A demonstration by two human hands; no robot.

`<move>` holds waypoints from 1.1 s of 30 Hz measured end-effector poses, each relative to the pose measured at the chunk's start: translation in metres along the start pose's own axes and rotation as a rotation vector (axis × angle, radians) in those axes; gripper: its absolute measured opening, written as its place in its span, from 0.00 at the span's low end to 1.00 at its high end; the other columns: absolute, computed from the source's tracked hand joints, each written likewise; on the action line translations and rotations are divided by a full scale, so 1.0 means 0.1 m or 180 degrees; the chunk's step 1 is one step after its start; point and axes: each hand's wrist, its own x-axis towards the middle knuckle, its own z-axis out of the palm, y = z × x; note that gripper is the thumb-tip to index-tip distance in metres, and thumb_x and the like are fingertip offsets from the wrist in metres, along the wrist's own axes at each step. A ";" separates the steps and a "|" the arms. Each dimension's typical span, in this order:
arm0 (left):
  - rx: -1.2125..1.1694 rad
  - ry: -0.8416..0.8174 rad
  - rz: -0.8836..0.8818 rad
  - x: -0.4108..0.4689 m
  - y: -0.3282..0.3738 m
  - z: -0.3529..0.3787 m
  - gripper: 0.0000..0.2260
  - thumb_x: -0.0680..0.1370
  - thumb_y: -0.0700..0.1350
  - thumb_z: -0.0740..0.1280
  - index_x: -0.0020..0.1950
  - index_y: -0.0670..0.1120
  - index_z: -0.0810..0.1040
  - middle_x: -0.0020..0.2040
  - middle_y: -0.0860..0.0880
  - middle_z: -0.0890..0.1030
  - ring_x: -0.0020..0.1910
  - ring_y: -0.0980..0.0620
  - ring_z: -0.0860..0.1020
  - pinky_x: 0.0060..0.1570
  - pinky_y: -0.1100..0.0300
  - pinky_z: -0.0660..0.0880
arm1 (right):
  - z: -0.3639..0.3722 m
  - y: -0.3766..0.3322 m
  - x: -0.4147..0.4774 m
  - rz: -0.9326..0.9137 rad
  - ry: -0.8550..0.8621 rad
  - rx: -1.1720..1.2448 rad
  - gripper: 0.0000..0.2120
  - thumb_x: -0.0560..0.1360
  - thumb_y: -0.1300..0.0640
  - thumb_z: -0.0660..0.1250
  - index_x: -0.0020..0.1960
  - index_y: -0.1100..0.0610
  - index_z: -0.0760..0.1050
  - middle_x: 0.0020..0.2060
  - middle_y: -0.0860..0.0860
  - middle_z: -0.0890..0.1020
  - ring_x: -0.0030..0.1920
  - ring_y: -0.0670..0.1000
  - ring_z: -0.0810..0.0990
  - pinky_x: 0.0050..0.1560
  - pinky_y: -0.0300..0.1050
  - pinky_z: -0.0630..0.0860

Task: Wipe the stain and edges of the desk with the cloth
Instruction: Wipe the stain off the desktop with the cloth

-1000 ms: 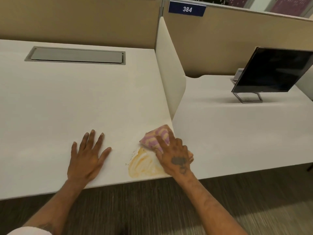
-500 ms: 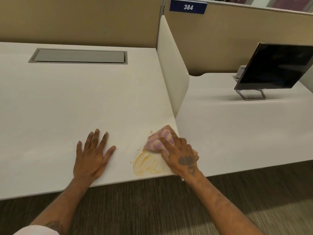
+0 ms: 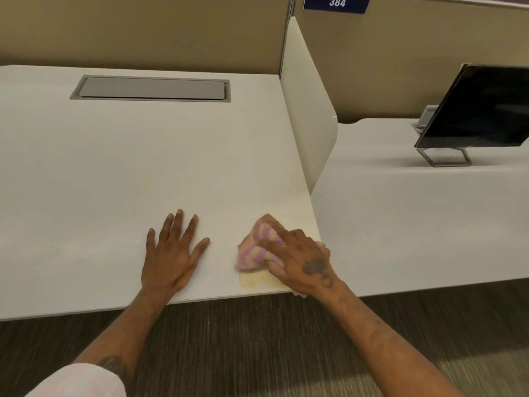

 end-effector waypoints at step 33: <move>-0.0059 0.0009 0.0096 0.00 -0.04 0.01 0.32 0.79 0.66 0.39 0.81 0.55 0.49 0.83 0.48 0.49 0.82 0.48 0.47 0.77 0.39 0.48 | 0.12 -0.36 -0.55 0.0158 -0.0136 -0.0205 0.18 0.74 0.41 0.59 0.62 0.40 0.77 0.68 0.53 0.78 0.51 0.55 0.81 0.42 0.50 0.78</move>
